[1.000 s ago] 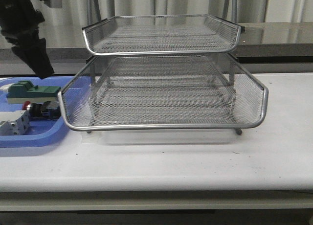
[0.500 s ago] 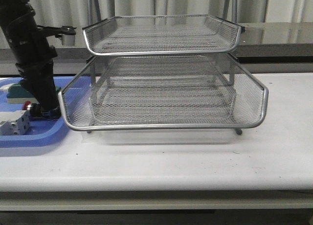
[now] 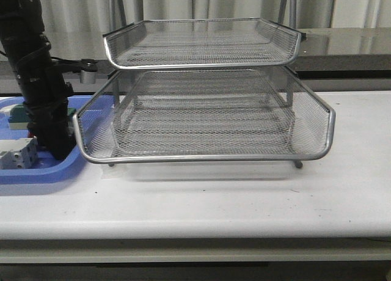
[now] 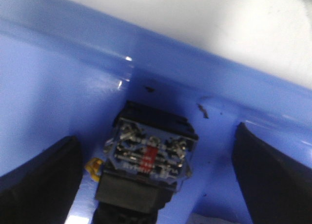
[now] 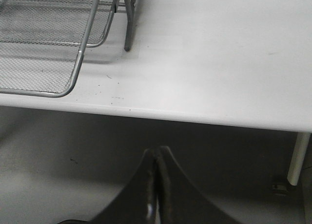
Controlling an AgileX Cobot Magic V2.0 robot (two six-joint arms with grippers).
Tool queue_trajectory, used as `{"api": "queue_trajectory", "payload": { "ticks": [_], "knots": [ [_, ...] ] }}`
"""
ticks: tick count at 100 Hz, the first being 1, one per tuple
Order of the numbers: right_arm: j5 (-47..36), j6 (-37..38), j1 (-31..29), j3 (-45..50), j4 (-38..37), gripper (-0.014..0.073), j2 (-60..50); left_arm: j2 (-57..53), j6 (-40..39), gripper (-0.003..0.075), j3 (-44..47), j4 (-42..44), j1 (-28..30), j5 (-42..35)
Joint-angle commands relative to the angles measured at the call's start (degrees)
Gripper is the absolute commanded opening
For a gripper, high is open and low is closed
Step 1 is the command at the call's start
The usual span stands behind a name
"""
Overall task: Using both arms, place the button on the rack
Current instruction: 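Lift the red-capped button out of the blue tray with the left gripper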
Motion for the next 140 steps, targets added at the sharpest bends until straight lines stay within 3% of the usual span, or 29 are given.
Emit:
{"api": "queue_trajectory", "payload": {
  "ticks": [1, 13, 36, 47, 77, 111, 140],
  "knots": [
    [-3.5, -0.1, -0.5, -2.0, -0.2, -0.0071, 0.2, -3.4, 0.1, 0.0607, -1.6, -0.9, -0.2, -0.3],
    [-3.5, -0.1, -0.5, -2.0, -0.2, -0.0071, 0.2, -3.4, 0.1, 0.054, -1.7, -0.6, -0.2, -0.3],
    [-3.5, -0.1, -0.5, -2.0, -0.2, -0.0071, 0.2, -3.4, 0.1, 0.0122, -1.8, 1.2, -0.2, 0.9],
    [-3.5, -0.1, -0.5, -2.0, -0.2, -0.0071, 0.2, -3.9, 0.1, -0.0018, -1.8, 1.3, -0.2, 1.8],
    [-3.5, -0.1, -0.5, -2.0, -0.2, -0.0071, 0.2, -8.6, -0.5, -0.002, -6.2, 1.3, 0.3, 5.1],
    [-3.5, -0.1, -0.5, -2.0, -0.2, -0.0071, 0.2, -19.3, -8.1, -0.002, -9.6, 1.0, 1.7, 5.1],
    [-3.5, -0.1, -0.5, -2.0, -0.2, -0.0071, 0.2, -29.8, -11.6, -0.002, -8.3, -7.7, 0.9, 5.1]
  ]
}}
